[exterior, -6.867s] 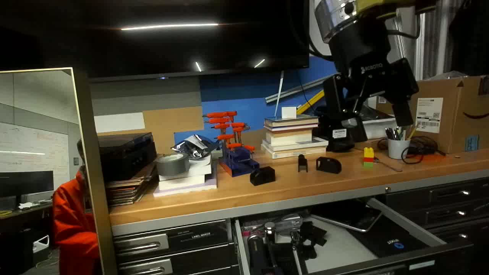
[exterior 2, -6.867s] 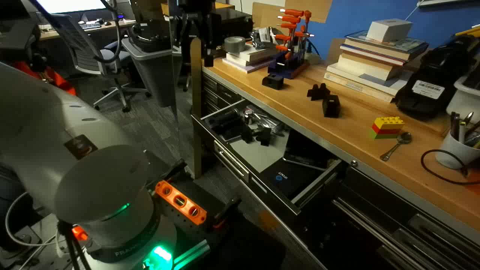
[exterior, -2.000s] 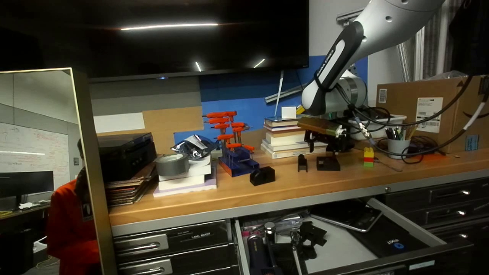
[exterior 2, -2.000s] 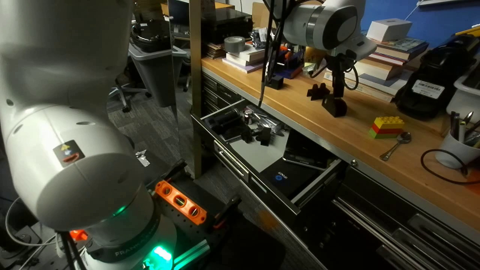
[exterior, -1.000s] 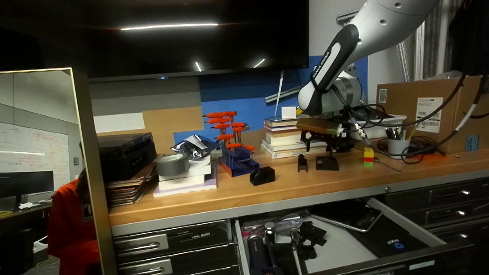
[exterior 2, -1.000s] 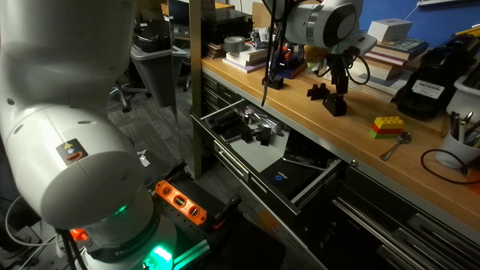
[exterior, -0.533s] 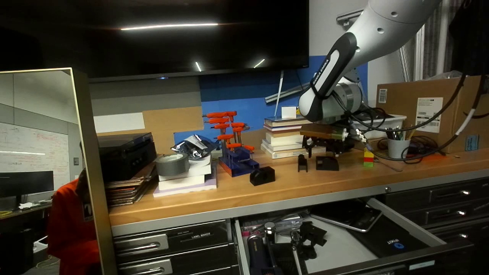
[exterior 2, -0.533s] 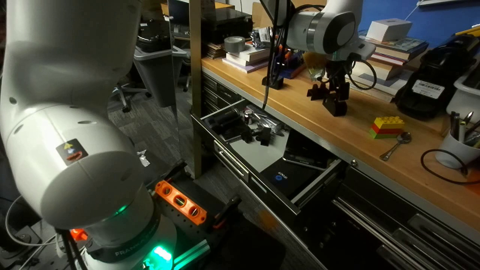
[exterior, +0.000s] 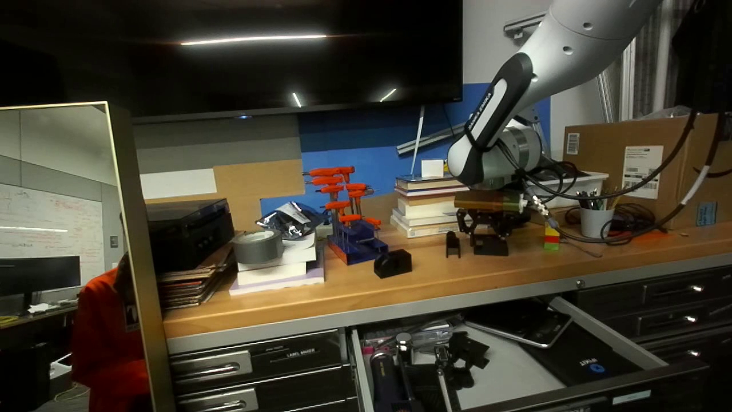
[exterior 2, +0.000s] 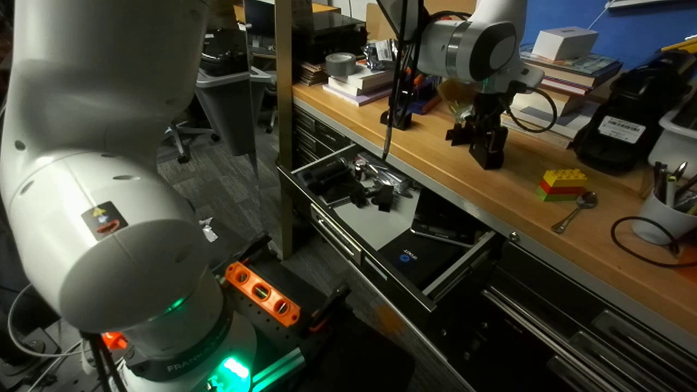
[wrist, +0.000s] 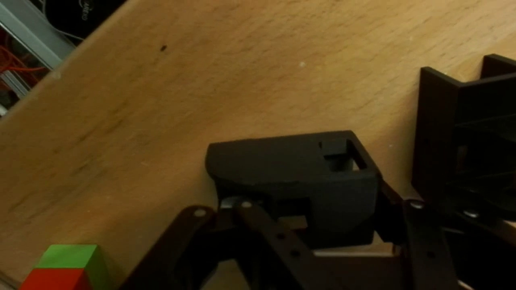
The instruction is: Pick up the black objects from the counter and put them in the open drawer and close it
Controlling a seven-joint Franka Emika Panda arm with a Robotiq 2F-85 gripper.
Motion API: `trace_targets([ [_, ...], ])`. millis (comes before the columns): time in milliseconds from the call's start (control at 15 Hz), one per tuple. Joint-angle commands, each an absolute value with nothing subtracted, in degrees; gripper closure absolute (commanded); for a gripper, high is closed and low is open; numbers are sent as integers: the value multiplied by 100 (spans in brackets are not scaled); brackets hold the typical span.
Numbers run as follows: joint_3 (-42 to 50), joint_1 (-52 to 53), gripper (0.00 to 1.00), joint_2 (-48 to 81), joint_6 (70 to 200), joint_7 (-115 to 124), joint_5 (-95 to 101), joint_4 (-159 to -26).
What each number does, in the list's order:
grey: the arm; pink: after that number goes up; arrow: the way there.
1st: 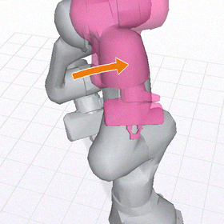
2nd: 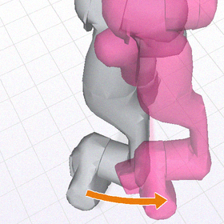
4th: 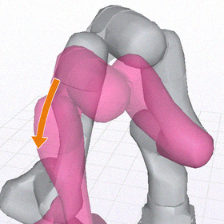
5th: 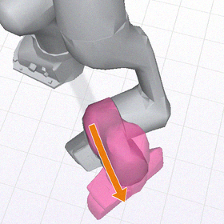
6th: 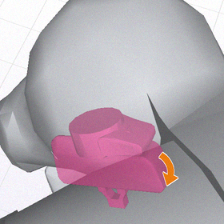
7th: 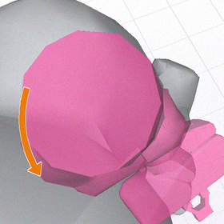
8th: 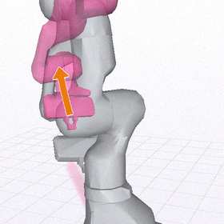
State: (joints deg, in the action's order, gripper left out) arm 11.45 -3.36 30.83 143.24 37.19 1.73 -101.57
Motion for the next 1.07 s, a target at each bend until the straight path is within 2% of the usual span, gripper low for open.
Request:
trace_targets([
  [0, 1229, -266, 66, 3097, 14086, 3460, 225, -9993],
  [200, 1144, -310, 82, 3045, 13557, 3096, 181, -9981],
  [333, 993, -374, 77, 2846, 13168, 2605, 69, -10215],
  [1000, 511, -337, 77, 1778, 11989, 1389, -137, -11636],
])
